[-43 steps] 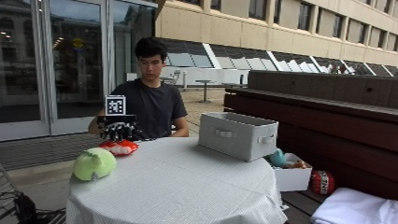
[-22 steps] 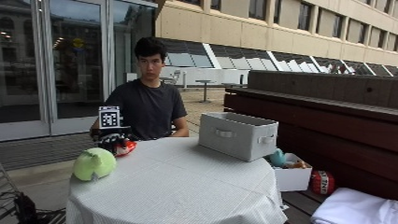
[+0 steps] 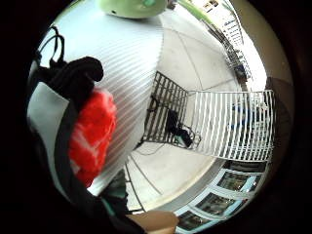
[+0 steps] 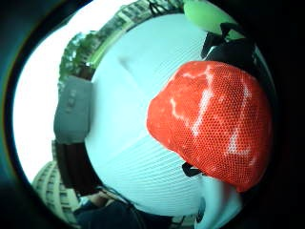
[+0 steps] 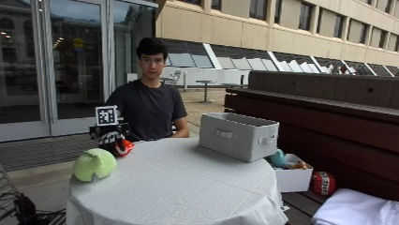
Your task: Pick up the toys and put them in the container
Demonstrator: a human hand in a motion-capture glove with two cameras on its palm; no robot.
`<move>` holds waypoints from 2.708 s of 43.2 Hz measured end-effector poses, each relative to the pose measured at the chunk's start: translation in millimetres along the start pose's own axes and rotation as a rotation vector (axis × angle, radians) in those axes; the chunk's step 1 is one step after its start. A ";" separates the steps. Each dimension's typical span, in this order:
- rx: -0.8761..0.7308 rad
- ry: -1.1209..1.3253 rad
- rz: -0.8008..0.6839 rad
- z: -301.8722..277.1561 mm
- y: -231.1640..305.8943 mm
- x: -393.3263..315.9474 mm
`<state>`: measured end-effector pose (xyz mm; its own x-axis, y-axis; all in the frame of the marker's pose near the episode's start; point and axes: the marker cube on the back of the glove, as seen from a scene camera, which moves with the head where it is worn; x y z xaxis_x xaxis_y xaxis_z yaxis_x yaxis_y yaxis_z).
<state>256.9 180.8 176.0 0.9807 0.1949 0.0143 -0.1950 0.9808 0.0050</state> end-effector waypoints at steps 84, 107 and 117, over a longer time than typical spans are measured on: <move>0.141 -0.112 -0.427 -216.4 -139.3 -521.5; 0.017 -0.134 -0.541 -193.7 -90.1 -520.0; 0.065 -0.034 -0.475 -210.5 -129.0 -440.6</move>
<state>-147.3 -30.0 -41.4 0.9607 -0.2763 0.0277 0.2734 0.9585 0.0811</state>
